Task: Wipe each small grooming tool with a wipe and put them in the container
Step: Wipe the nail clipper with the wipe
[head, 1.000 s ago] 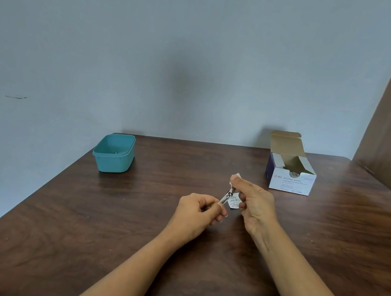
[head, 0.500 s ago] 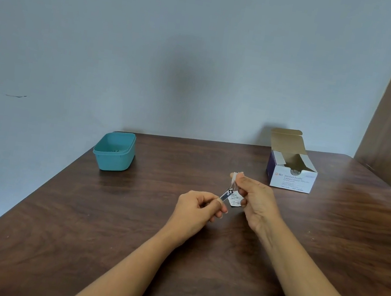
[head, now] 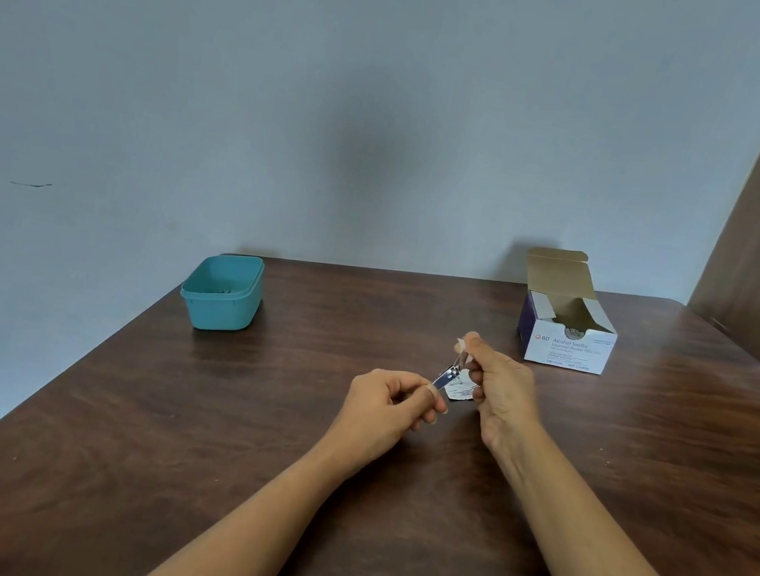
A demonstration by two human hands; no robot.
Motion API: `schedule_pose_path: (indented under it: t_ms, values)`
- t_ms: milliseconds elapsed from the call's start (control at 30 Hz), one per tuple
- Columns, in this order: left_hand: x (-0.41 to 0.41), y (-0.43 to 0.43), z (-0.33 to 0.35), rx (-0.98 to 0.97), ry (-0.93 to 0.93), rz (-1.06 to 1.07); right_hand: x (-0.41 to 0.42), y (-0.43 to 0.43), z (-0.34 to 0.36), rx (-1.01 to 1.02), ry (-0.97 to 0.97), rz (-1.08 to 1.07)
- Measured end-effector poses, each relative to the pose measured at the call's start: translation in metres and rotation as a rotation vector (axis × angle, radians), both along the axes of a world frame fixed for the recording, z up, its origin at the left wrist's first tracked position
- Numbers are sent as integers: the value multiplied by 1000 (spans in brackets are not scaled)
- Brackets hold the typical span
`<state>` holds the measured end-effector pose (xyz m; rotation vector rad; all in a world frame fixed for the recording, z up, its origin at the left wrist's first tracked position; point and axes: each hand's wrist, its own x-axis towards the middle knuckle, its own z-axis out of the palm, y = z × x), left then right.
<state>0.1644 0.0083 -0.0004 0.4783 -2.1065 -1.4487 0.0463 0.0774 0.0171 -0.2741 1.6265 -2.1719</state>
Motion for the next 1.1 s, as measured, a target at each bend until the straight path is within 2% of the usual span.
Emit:
schedule_pose_path:
  t_ms: [367,600,733,933,1100]
  values:
    - [0,-3,-1,9,16,27,-9,-2,-6,31,15,81]
    - [1,-3,0,55,27,-27,-10,2,-2,-151,-185,183]
    - [3,-2,4,158,80,-108,-8,2,-1,-187,-281,236]
    - [5,-1,10,344,116,-157,-3,0,-3,-38,-165,340]
    - [6,-2,13,446,111,-151,5,2,1,-58,-60,425]
